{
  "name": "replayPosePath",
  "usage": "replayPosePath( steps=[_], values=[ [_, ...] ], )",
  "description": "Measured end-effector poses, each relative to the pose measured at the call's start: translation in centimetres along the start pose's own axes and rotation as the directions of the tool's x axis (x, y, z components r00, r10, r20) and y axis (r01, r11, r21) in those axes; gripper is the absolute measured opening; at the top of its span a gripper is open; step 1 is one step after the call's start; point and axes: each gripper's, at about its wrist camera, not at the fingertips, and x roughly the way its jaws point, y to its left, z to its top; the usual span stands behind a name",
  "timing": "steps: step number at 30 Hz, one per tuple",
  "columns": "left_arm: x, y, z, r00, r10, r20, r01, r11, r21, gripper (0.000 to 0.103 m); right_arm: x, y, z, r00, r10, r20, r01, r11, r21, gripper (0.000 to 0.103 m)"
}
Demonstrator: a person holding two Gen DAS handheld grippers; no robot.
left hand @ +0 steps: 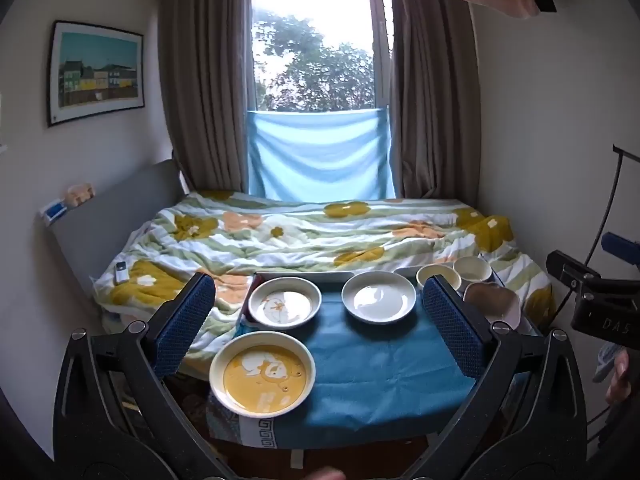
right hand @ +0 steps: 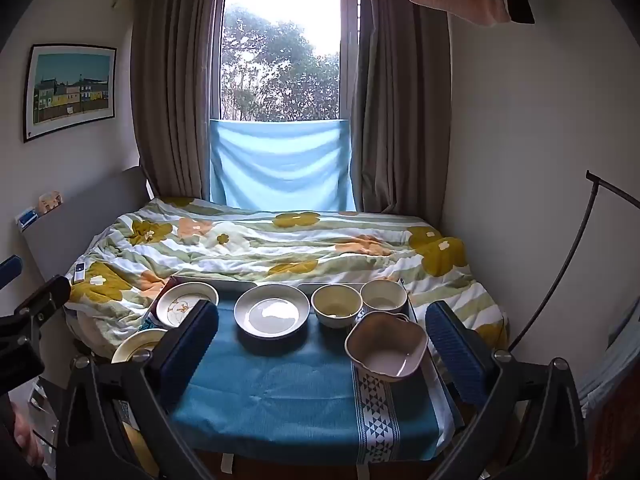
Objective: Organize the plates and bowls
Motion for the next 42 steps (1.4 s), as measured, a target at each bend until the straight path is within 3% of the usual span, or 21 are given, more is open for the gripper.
replayPosePath(
  steps=[3,4,6,9,13,42],
  values=[
    [0.9,-1.0,0.3,1.000,0.021,-0.022,-0.020,1.000,0.018,0.103,0.1,0.0,0.0,1.000,-0.004,-0.009,0.004,1.000,-0.006,0.103],
    [0.5,-1.4,0.3,1.000,0.024,0.012,-0.024,1.000,0.016,0.103,0.1,0.0,0.0,1.000,-0.005,-0.008,0.004,1.000,-0.004,0.103],
    [0.7,-2.1,0.3,0.999,0.033,0.006,-0.033,0.999,0.021,0.103,0.2,0.0,0.0,1.000,-0.006,-0.006,0.006,1.000,-0.002,0.103],
    [0.4,-0.1,-0.3,0.999,0.000,0.037,0.001,0.999,-0.033,0.103,0.2,0.0,0.0,1.000,-0.008,-0.003,0.008,1.000,0.002,0.103],
    [0.1,0.3,-0.3,0.998,-0.002,0.060,0.004,1.000,-0.031,0.103,0.1,-0.1,0.3,1.000,-0.012,0.000,0.012,1.000,0.003,0.103],
    [1.9,0.8,0.2,1.000,-0.014,0.026,0.015,0.999,-0.032,0.103,2.2,-0.1,0.1,1.000,-0.011,-0.016,0.011,1.000,0.005,0.103]
  ],
)
